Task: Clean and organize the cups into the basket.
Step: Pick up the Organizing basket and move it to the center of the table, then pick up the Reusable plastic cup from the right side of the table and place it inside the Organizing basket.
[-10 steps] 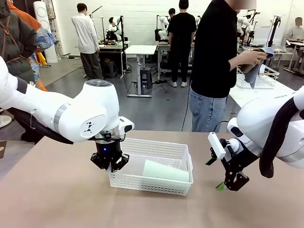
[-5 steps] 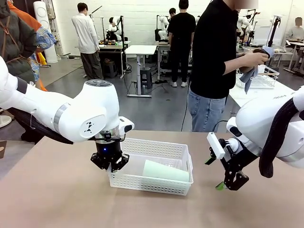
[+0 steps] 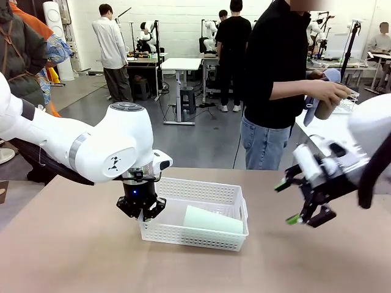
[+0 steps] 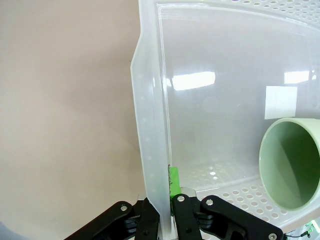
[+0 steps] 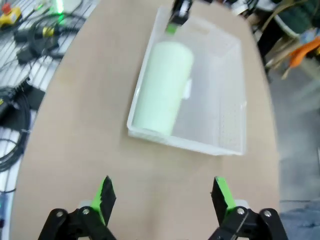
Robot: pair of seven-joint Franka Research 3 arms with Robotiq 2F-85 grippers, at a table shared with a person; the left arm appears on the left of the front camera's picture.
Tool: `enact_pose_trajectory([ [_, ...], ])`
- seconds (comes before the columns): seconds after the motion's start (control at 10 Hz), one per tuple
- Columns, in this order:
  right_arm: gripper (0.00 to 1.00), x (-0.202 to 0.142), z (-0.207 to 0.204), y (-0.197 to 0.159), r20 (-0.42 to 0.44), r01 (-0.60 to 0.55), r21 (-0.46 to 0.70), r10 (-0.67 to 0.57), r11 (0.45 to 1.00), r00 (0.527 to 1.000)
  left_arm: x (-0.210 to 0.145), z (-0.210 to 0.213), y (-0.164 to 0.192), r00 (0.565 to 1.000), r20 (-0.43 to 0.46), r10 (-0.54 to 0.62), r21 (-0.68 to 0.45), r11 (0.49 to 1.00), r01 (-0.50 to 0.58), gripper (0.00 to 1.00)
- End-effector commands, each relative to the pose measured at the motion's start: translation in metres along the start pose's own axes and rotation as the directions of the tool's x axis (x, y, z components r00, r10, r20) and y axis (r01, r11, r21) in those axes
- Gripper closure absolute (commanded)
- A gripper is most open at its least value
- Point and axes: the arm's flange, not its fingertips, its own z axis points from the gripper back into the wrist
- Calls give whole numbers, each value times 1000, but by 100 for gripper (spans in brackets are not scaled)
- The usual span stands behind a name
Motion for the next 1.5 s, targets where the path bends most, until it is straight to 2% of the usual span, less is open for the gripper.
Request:
enact_pose_trajectory([
  [0.0,0,-49,42,42,229,21,-78,-2,997,973,-2,2,1,1000,11,3,1,1000,-3,100],
  [0.1,0,-71,59,53,324,44,-111,-6,993,946,-2,2,1,1000,11,3,1,1000,-3,100],
  [0.2,0,-95,69,68,460,63,-91,-14,994,888,-2,2,1,1000,11,3,1,1000,-3,100],
  [0.3,0,-124,79,85,543,106,-111,-29,988,839,-2,2,1,1000,11,3,1,1000,-3,100],
  [0.5,0,-166,87,117,636,177,-144,-46,974,770,-2,2,1,1000,11,3,1,1000,-3,100],
  [0.7,0,-191,94,135,663,244,-115,-109,963,740,-2,2,1,1000,11,3,1,1000,-3,100],
  [0.8,0,-186,96,132,635,268,-113,-138,957,760,-2,2,1,1000,11,3,1,1000,-3,100],
  [0.9,0,-170,97,120,548,267,-134,-153,955,822,-2,2,1,1000,11,3,1,1000,-3,100],
  [1.0,0,-170,131,125,654,283,-115,-142,952,743,-2,2,1,1000,11,3,1,1000,-3,100],
  [1.4,0,-170,131,125,654,283,-115,-142,952,743,-2,2,1,1000,11,3,1,1000,-3,100],
])
